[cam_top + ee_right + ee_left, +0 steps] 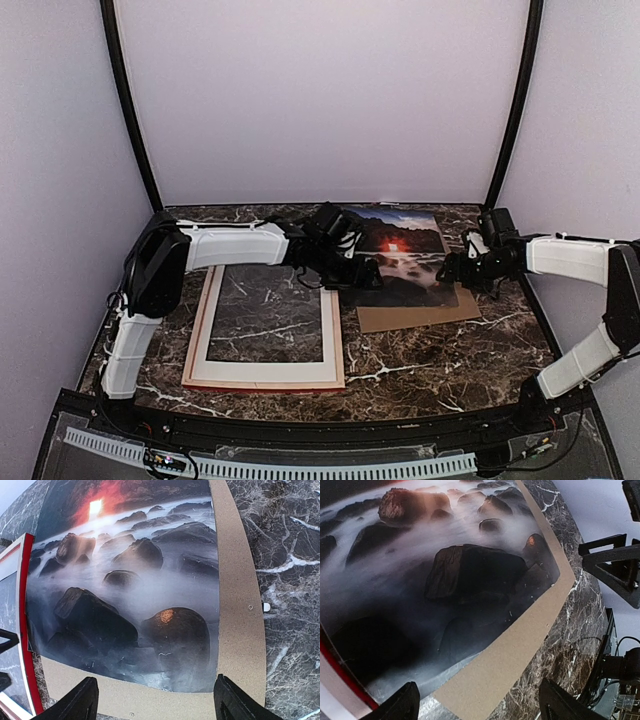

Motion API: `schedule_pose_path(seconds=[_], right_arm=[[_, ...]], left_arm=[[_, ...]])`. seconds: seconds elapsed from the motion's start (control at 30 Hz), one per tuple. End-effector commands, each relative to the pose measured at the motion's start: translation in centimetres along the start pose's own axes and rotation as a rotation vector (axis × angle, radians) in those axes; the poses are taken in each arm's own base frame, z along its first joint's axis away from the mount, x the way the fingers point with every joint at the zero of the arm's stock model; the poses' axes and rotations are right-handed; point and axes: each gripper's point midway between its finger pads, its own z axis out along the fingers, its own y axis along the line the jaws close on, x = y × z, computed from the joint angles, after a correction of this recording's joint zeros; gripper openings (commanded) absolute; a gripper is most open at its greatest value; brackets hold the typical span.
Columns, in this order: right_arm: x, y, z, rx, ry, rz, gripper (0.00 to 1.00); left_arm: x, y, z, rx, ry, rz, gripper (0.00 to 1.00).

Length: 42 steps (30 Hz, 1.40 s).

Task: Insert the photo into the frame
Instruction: Pick up the photo from the backboard.

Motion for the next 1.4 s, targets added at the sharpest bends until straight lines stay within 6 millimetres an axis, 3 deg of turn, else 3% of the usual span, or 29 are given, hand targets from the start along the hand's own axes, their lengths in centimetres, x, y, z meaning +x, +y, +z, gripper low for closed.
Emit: schedule_pose_path(seconds=[0.0,0.2,0.53,1.17,1.37], right_arm=[[-0.1,0.2,-0.3,-0.019,-0.018,-0.008,0.8],[0.3,0.0,-0.3,-0.014,-0.015,-0.009,0.81],[0.5,-0.3,0.5,-0.01,-0.006,-0.009,0.81],[0.0,-1.2,3.1,0.029,0.027,-0.021,0.81],[0.0,-1.4,3.8,0.035,0.041,-0.016,0.8]], left_arm=[[-1.3,0.0,1.0,-0.002,-0.037,-0.033,0.84],[-1.2,2.9,1.8,-0.122,-0.072,-0.067,0.84],[-0.5,5.5,1.6,-0.247,-0.081,-0.09,0.84],[-0.3,9.4,0.2,-0.38,-0.122,-0.126,0.86],[0.3,9.9,1.8,-0.385,-0.061,-0.123,0.86]])
